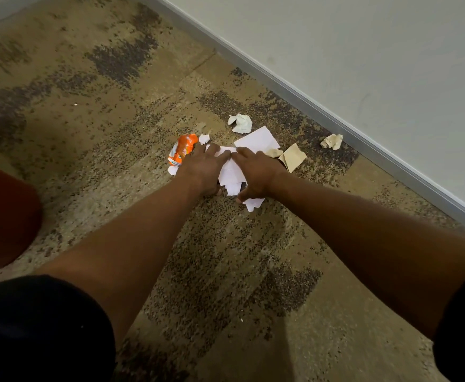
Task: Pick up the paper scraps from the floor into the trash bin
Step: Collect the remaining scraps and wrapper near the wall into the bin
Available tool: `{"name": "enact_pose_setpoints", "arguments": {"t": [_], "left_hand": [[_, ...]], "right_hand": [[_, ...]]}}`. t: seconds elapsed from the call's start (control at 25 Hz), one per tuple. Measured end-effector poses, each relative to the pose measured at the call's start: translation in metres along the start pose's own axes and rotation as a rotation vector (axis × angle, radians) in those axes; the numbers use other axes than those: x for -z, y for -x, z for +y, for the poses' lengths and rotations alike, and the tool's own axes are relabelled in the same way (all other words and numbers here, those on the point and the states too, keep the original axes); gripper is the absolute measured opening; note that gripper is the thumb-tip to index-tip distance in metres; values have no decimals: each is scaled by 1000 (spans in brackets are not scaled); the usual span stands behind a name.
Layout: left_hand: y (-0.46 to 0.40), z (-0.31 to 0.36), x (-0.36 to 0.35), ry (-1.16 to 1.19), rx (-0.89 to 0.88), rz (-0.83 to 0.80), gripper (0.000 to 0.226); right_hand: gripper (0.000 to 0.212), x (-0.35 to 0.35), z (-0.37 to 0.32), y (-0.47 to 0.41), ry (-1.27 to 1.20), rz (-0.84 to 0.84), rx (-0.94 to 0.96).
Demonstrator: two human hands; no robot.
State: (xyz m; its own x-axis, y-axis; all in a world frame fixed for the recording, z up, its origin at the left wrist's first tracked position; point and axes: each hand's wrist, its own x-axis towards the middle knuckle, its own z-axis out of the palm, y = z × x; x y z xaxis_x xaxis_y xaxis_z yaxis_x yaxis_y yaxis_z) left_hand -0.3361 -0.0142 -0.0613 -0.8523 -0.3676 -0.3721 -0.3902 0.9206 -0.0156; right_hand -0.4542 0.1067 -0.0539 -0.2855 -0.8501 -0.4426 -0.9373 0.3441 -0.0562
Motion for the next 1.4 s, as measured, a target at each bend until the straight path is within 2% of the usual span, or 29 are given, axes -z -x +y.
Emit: {"name": "enact_pose_setpoints", "arguments": {"t": [0.32,0.44,0.68,0.8,0.92,1.12,1.4], "left_hand": [[30,19,-12,132,23,35,53],[43,20,-12,180,35,90,41],[69,8,-4,245,30,239,33],[85,-9,10,372,114,329,27],[111,-29,39,452,203,465,25],[167,-77,108,547,324,779,25],[265,-153,162,488,515,1034,16]], "right_hand": [[42,-5,-19,11,-53,142,24],[26,-8,-27,18,-41,168,44],[20,12,-40,32,-80,244,106],[21,32,-49,33,-152,325,97],[18,68,-65,28,-236,401,202],[14,145,-121,27,-359,604,356],[14,238,-225,37,-468,808,551]]}}
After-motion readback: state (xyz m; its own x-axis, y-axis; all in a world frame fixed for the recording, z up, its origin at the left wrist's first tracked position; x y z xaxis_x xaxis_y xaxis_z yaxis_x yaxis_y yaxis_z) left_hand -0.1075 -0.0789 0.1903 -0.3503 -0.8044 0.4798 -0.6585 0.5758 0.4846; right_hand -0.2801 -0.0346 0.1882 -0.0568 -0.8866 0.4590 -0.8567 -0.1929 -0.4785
